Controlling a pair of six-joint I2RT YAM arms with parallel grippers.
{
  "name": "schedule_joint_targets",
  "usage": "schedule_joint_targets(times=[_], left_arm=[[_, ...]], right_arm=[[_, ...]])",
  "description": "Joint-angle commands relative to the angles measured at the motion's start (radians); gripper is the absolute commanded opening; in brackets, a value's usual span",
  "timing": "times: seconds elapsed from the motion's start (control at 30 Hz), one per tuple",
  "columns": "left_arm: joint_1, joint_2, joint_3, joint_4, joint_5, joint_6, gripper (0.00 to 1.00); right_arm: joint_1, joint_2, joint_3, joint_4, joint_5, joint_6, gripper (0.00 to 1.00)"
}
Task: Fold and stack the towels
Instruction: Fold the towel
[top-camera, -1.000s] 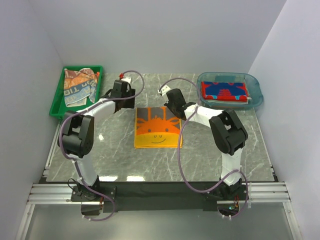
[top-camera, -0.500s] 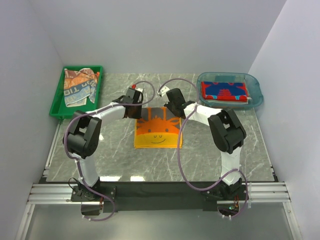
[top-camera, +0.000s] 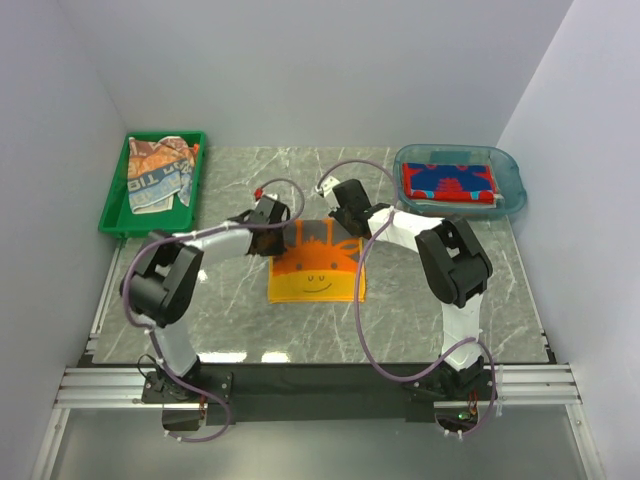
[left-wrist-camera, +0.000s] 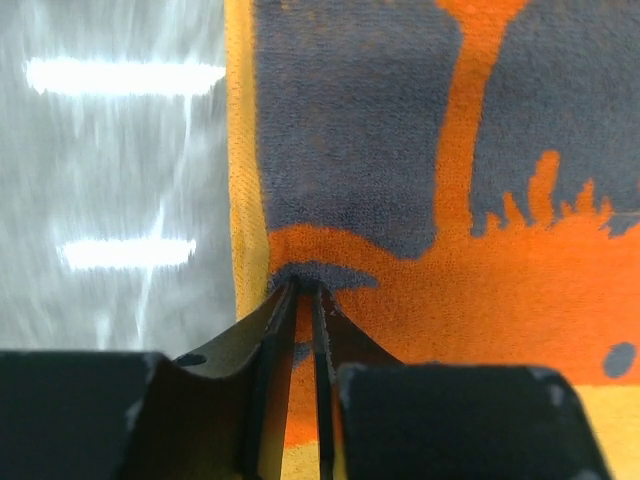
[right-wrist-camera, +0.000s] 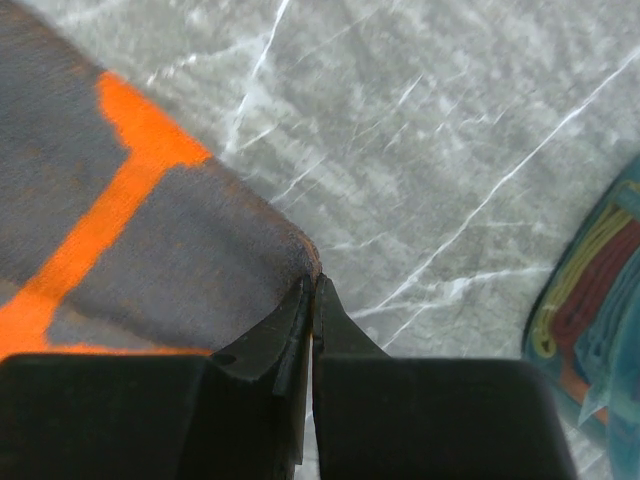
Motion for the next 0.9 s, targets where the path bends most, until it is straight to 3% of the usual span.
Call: schedule_joint_targets(times=[0.0,0.17,0.23,0.27,0.3,0.43,0.5,0.57,0.77,0.87], left_arm=[[-0.040,-0.061,-0.171,-0.043,0.022,-0.152,0.19],[-0.088,-0.168,-0.268,-0.058,0.024,-0.191,0.25],[-0.095,-0.229,-0.267,-0.083,0.018,-0.171,0.32],[-0.095,-0.251,-0.259,-0.086,0.016,-0.134,0.38],[-0.095,-0.274,-0.250,-0.098,0.007,-0.114,0.55],[-0.083,-0.314,-0.159,-0.144,-0.054,0.064,0.73],[-0.071,-0.284,-0.054,-0.186,-0.047,0.173,0.74],[-0.063,-0.224,0.035,-0.196,-0.060,0.272,0.69],[0.050,-0.106,0.153,-0.155,0.099,0.446,0.58],[0.081,-0.050,0.213,-0.170,0.125,0.510,0.58]], right_arm=[[-0.007,-0.041,-0.019,-0.028,-0.003,-0.001,0.02],[-0.006,-0.061,-0.043,-0.043,-0.012,-0.004,0.02],[-0.003,-0.075,-0.057,-0.040,-0.029,-0.010,0.02],[-0.004,-0.083,-0.063,-0.038,-0.031,-0.013,0.02],[-0.003,-0.083,-0.065,-0.047,-0.034,-0.018,0.02],[-0.001,-0.087,-0.063,-0.052,-0.057,-0.029,0.02],[0.000,-0.084,-0.057,-0.052,-0.061,-0.029,0.02],[0.002,-0.081,-0.049,-0.061,-0.067,-0.027,0.02],[-0.001,-0.090,-0.057,-0.046,-0.074,-0.039,0.02],[-0.001,-0.081,-0.052,-0.046,-0.072,-0.036,0.02]])
